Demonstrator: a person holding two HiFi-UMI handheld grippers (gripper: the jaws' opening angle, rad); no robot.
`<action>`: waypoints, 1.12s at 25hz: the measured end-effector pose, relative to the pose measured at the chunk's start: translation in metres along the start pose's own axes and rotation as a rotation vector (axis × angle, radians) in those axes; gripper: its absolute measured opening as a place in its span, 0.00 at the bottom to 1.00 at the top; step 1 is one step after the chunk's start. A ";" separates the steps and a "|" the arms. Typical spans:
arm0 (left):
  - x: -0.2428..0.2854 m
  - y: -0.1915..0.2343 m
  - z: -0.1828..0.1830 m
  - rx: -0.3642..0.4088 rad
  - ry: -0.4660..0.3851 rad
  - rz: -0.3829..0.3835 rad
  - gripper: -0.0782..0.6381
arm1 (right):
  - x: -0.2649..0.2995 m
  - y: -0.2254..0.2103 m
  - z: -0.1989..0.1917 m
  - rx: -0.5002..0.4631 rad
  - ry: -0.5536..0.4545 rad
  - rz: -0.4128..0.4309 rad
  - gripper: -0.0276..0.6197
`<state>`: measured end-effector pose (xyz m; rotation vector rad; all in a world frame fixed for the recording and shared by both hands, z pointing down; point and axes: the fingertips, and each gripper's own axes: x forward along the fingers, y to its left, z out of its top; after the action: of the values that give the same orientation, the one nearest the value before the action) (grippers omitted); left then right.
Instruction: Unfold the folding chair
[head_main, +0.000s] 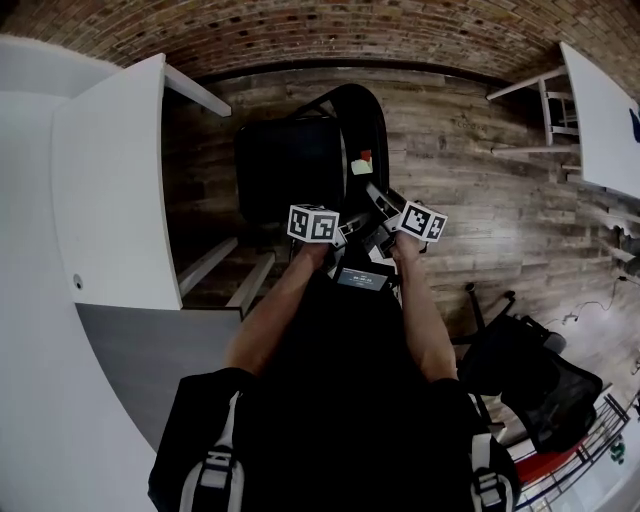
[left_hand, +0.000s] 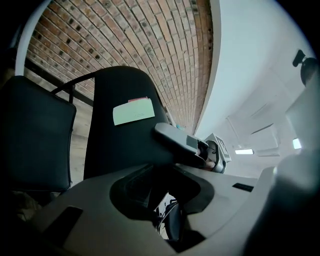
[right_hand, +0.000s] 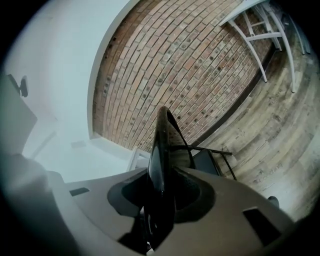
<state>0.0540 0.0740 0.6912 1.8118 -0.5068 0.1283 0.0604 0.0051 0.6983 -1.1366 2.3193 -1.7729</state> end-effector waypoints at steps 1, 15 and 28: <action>0.001 0.001 0.002 -0.003 -0.004 -0.001 0.24 | 0.001 -0.001 0.003 0.001 0.004 -0.001 0.22; 0.005 -0.006 0.007 -0.015 -0.002 -0.045 0.24 | 0.002 -0.006 0.008 0.033 0.034 0.004 0.23; -0.009 -0.008 0.005 -0.029 -0.016 -0.093 0.24 | -0.003 -0.003 0.000 -0.006 0.016 -0.054 0.23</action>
<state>0.0481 0.0742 0.6790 1.8055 -0.4331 0.0426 0.0643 0.0063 0.6993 -1.2021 2.3252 -1.8002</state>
